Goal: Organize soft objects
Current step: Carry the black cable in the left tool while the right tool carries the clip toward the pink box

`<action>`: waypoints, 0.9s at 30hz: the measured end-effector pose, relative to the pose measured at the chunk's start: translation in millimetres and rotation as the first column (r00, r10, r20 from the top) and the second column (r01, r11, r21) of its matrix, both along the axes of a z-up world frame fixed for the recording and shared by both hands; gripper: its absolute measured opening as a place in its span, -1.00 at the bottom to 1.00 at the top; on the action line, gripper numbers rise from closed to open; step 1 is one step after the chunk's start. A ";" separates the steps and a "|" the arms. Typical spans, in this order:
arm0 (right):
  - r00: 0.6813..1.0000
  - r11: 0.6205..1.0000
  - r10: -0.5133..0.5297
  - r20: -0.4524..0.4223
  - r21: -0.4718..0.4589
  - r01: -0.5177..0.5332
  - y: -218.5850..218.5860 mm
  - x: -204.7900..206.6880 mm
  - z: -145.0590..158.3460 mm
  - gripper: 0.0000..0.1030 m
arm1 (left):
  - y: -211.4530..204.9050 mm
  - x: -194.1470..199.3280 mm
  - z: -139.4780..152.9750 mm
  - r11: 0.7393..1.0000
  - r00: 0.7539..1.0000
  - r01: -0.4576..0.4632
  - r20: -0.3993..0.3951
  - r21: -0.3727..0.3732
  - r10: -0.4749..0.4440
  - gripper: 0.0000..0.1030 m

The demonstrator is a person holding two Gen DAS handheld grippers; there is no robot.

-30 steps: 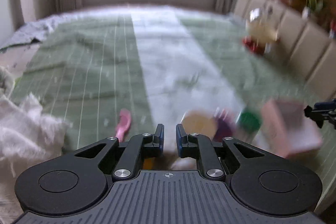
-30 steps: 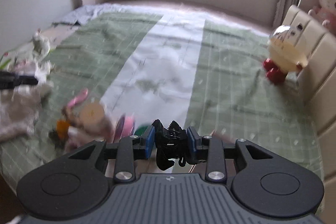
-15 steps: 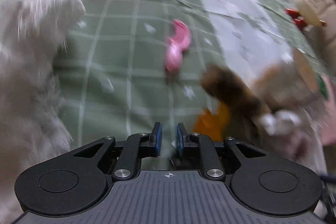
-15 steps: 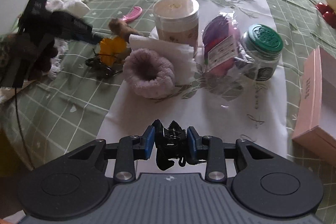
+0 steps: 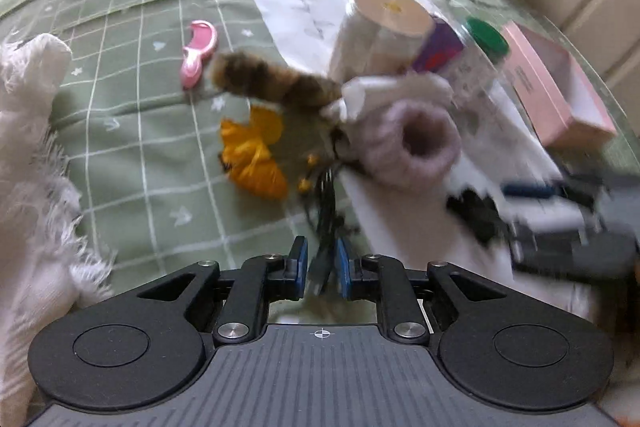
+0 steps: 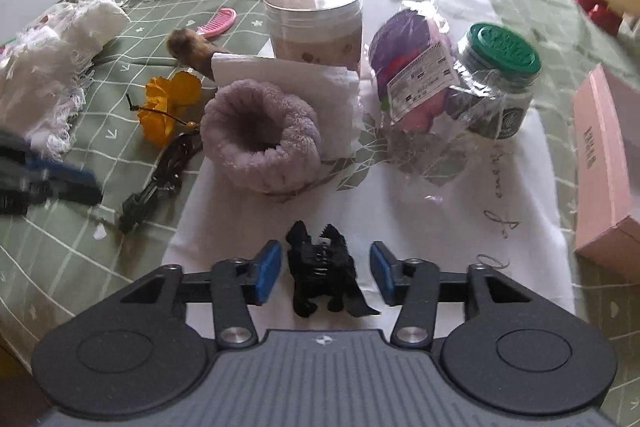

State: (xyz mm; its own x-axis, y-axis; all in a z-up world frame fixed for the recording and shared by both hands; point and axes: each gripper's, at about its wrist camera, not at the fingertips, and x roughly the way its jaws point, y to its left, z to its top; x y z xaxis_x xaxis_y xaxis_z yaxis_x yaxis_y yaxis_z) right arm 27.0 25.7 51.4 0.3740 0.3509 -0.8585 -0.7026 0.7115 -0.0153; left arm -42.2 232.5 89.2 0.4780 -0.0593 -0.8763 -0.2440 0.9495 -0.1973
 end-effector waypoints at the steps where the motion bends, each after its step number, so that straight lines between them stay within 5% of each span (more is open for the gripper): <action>1: 1.000 1.000 0.003 0.010 -0.007 -0.003 -1.8 -1.3 -0.6 0.00 | -0.2 8.4 -3.7 1.000 1.000 -0.030 0.001 0.000 0.030 -0.64; 7: 0.999 1.000 0.015 0.031 0.012 -0.015 -9.9 -7.1 1.5 0.12 | -15.2 33.9 -39.5 0.999 0.994 -0.026 -0.110 0.027 0.029 -0.54; 11: 0.998 0.999 0.038 0.042 -0.005 -0.038 -5.9 -5.5 -5.7 0.12 | -24.0 34.8 -43.4 0.997 0.995 0.014 -0.101 0.081 -0.005 -0.56; 14: 0.998 0.998 0.045 0.033 0.036 -0.046 -5.1 -3.7 -8.1 0.02 | -29.7 28.6 -38.4 0.995 0.994 0.036 -0.105 0.091 -0.026 -0.57; 16: 0.997 0.997 0.074 0.017 0.034 -0.075 -2.4 -4.4 -8.1 -0.37 | -36.2 22.4 -34.4 0.993 0.992 0.068 -0.117 0.093 -0.057 -0.60; 27: 0.998 0.997 0.054 -0.015 0.063 -0.053 -49.6 -13.2 36.7 -0.37 | -85.2 -2.6 22.7 0.982 0.979 0.187 -0.074 -0.033 -0.189 -0.65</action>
